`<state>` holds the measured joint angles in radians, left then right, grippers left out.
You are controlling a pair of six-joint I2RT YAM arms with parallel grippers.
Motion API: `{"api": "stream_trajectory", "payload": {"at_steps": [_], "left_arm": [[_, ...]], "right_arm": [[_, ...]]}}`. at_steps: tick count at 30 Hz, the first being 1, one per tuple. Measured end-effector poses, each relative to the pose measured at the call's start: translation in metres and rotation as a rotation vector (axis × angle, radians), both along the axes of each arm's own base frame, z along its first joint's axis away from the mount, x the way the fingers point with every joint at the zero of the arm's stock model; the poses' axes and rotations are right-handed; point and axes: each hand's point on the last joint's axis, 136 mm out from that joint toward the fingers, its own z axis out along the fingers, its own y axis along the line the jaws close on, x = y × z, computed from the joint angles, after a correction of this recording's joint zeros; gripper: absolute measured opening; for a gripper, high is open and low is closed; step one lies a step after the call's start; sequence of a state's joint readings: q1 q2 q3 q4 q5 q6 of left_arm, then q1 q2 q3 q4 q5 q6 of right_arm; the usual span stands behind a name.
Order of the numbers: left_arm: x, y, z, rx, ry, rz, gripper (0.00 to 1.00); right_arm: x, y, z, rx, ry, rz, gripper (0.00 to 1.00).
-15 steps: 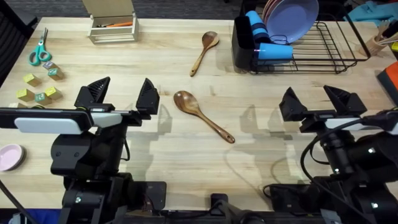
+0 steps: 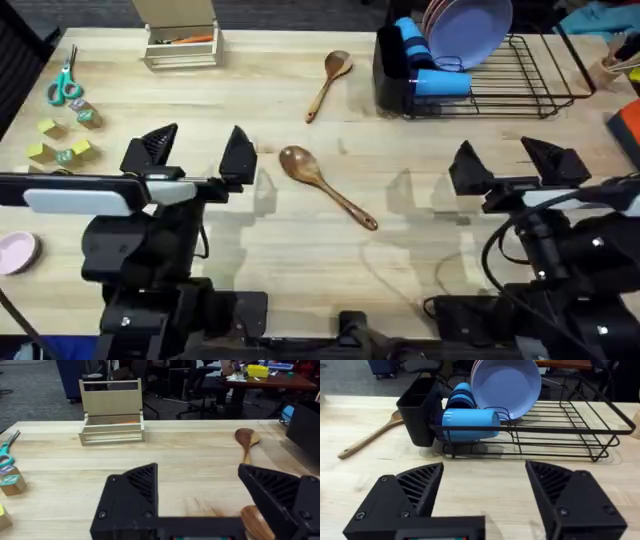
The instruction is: Pick up the spoon on the table one by one and put them onto the rack
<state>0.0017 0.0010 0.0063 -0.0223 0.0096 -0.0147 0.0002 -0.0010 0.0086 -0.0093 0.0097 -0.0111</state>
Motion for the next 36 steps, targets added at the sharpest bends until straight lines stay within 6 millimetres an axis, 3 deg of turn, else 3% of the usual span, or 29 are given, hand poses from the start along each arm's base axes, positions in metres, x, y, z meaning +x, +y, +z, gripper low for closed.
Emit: {"api": "stream_trajectory", "payload": {"at_steps": [7, 10, 17, 28, 36], "left_arm": [[-0.001, -0.010, -0.001, -0.002, 0.018, -0.056, 0.993], [-0.005, -0.011, 0.008, -0.002, 0.034, -0.063, 0.993], [-0.006, -0.012, 0.041, 0.003, 0.115, -0.073, 0.993], [0.026, -0.013, 0.083, -0.002, 0.416, -0.078, 0.993], [0.048, -0.013, 0.110, -0.008, 0.635, -0.079, 0.994]], "right_arm": [[-0.004, 0.000, -0.002, -0.029, 0.050, 0.004, 0.995], [-0.010, 0.000, -0.002, -0.051, 0.134, 0.008, 0.996], [-0.008, 0.000, 0.047, -0.095, 0.218, 0.020, 0.996], [0.025, 0.001, 0.100, -0.101, 0.449, 0.037, 0.996], [0.038, 0.001, 0.116, -0.100, 0.608, 0.049, 0.996]]}}
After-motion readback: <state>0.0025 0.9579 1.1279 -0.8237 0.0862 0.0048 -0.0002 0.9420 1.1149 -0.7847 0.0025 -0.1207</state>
